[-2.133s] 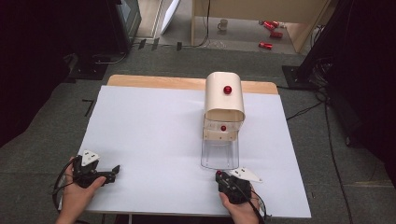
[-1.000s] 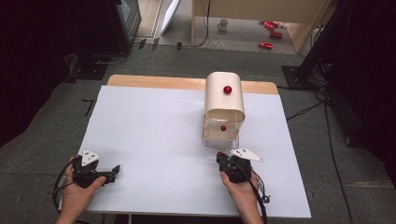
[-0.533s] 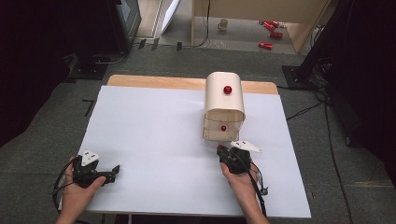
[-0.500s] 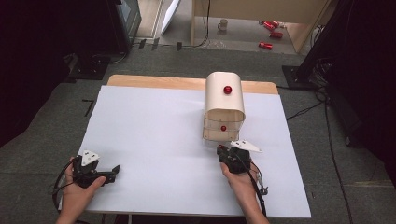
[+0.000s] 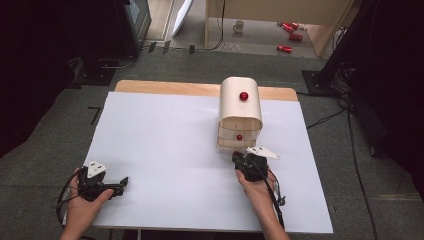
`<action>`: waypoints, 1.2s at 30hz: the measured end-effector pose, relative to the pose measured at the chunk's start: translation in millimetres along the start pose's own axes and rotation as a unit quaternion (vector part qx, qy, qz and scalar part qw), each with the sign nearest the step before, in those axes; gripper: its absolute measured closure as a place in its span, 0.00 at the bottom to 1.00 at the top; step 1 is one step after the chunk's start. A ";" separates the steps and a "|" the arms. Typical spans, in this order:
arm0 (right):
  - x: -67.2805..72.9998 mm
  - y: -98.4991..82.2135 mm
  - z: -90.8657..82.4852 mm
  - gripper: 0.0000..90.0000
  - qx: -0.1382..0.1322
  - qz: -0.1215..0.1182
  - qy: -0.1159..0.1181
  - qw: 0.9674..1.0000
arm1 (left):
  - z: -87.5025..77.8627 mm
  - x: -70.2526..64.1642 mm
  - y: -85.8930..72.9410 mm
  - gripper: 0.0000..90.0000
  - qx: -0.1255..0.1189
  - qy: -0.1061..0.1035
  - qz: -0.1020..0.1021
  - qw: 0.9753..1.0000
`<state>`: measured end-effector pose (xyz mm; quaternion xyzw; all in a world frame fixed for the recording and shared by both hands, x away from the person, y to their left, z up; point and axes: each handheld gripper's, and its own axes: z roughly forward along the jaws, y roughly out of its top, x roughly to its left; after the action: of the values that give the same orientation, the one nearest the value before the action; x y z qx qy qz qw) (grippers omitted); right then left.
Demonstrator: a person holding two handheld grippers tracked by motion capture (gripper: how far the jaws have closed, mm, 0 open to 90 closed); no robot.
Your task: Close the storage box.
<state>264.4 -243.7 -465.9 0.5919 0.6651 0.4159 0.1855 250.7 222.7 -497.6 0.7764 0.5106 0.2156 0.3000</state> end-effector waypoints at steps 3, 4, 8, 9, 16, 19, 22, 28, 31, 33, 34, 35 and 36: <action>0.1 4.1 0.5 0.83 -0.002 0.000 -0.001 1.000 | 0.0 0.0 0.0 0.00 0.000 0.000 0.000 1.000; -0.2 5.3 0.9 0.83 -0.002 -0.002 -0.001 1.000 | 0.0 0.0 0.0 0.00 0.000 0.000 0.000 1.000; -1.4 7.8 2.7 0.83 -0.005 -0.002 0.000 1.000 | 0.0 0.0 0.0 0.00 0.000 0.000 0.000 1.000; -1.8 7.7 3.5 0.83 -0.005 -0.003 0.000 1.000 | 0.0 0.0 0.0 0.00 0.000 0.000 0.000 1.000; -3.4 7.5 7.2 0.83 -0.002 -0.001 0.000 1.000 | 0.0 0.0 0.0 0.00 0.000 0.000 0.000 1.000; -4.0 7.6 7.8 0.83 0.000 0.000 0.001 1.000 | 0.0 0.0 0.0 0.00 0.000 0.000 0.000 1.000; -5.0 7.4 8.2 0.83 0.000 -0.001 0.002 1.000 | 0.0 0.0 0.0 0.00 0.000 0.000 0.000 1.000; -7.4 6.8 7.3 0.66 0.005 0.000 0.016 1.000 | -0.1 0.0 -0.1 0.00 0.000 0.000 0.000 1.000; -10.2 6.7 4.2 0.49 0.008 -0.010 0.021 1.000 | -0.1 -0.1 -0.1 0.00 0.000 0.000 0.000 1.000; -11.6 6.5 0.9 0.34 0.007 -0.014 0.023 1.000 | -0.1 -0.1 -0.1 0.00 0.000 0.001 0.000 1.000; -12.2 6.2 -1.1 0.25 0.007 -0.019 0.021 1.000 | -0.1 -0.1 -0.1 0.00 0.000 0.000 0.000 1.000; -13.2 5.8 -2.8 0.19 0.008 -0.025 0.020 0.999 | 0.0 -0.1 -0.1 0.00 0.000 0.000 0.000 1.000; -14.3 5.3 -4.5 0.14 0.012 -0.027 0.020 0.999 | 0.0 -0.1 -0.1 0.00 0.000 0.000 0.000 1.000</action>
<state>267.8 -259.0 -462.7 0.5670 0.6894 0.4149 0.1764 250.6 222.7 -497.6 0.7765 0.5105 0.2159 0.2996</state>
